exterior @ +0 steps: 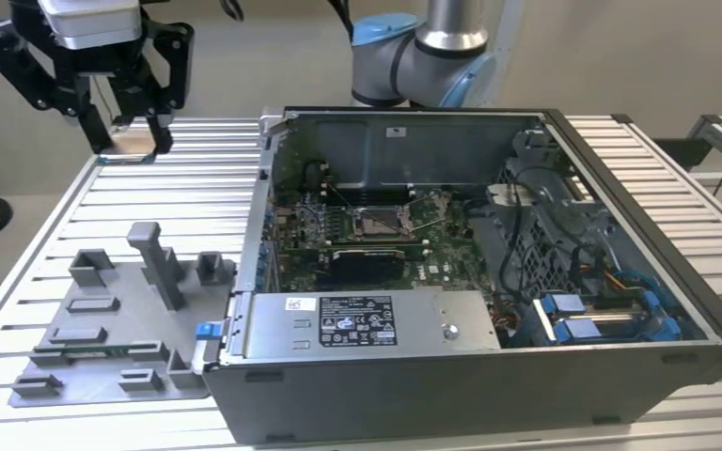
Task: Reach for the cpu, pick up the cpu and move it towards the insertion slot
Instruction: 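Pick up the cpu and move it towards the insertion slot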
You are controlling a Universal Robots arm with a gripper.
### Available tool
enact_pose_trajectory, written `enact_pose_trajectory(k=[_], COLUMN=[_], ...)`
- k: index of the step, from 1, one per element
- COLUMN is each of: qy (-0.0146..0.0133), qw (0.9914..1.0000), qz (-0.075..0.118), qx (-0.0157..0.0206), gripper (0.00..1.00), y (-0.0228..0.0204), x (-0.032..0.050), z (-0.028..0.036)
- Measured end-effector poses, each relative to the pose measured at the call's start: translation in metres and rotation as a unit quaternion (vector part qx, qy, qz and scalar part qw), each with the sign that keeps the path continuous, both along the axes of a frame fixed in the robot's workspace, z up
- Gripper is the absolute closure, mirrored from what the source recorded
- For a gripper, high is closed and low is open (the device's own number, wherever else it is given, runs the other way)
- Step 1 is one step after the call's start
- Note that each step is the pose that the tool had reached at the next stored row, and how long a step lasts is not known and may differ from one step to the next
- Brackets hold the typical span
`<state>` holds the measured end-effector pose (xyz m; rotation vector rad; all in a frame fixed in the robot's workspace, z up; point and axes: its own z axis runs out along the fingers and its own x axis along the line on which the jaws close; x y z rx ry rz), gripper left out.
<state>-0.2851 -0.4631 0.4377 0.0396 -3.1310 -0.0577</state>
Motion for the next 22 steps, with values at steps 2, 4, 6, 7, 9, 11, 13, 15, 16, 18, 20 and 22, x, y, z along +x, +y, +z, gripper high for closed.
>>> enact_pose_trajectory(k=[2, 4, 6, 7, 9, 11, 13, 15, 16, 18, 20, 22], qy=[0.0, 0.0, 0.0, 0.0, 0.0, 0.0, 0.0, 0.0, 0.0, 0.0, 0.0, 0.0], qw=[1.0, 1.0, 1.0, 1.0, 1.0, 1.0, 1.0, 1.0, 1.0, 1.0, 1.0, 1.0], qz=[0.0, 0.0, 0.0, 0.0, 0.0, 0.0, 0.0, 0.0, 0.0, 0.0, 0.0, 0.0], qx=[0.0, 0.0, 0.0, 0.0, 0.0, 0.0, 0.0, 0.0, 0.0, 0.0, 0.0, 0.0], gripper=[1.0, 1.0, 1.0, 1.0, 1.0, 1.0, 1.0, 1.0, 1.0, 1.0, 1.0, 1.0], y=[0.0, 0.0, 0.0, 0.0, 0.0, 0.0, 0.0, 0.0, 0.0, 0.0, 0.0, 0.0], x=[0.0034, 0.0067, 0.0099, 0.0115, 0.0146, 0.0177, 0.0208, 0.0239, 0.0255, 0.0286, 0.0316, 0.0347], z=[0.0, 0.0, 0.0, 0.0, 0.0, 0.0, 0.0, 0.0, 0.0, 0.0, 0.0, 0.0])
